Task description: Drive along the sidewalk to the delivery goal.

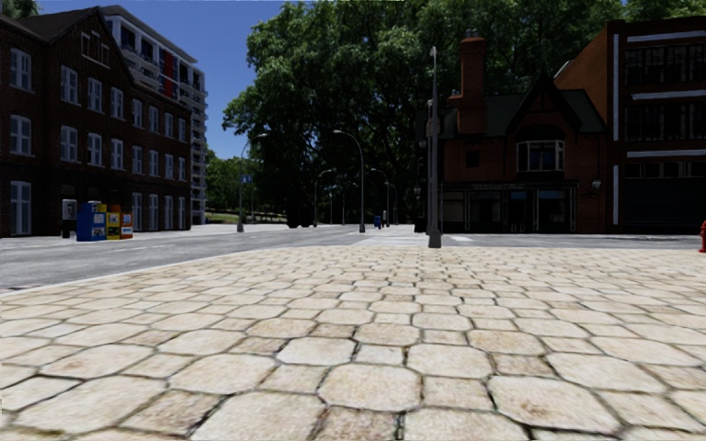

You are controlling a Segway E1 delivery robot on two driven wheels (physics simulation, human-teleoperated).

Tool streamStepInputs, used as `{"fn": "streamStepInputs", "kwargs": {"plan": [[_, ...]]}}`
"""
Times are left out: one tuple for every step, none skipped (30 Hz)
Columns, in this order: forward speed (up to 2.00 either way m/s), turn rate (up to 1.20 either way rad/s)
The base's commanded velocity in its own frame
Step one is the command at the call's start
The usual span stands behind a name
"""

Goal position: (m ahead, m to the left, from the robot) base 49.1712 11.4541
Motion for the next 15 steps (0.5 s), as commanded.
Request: {"fn": "streamStepInputs", "kwargs": {"plan": [[2.0, 0.0], [2.0, 0.0], [2.0, 0.0], [2.0, 0.0], [2.0, 0.0], [2.0, 0.0], [2.0, 0.0], [2.0, 0.0], [2.0, 0.0], [2.0, 0.0], [2.0, 0.0], [2.0, 0.0], [2.0, 0.0], [2.0, 0.0], [2.0, 0.0]]}}
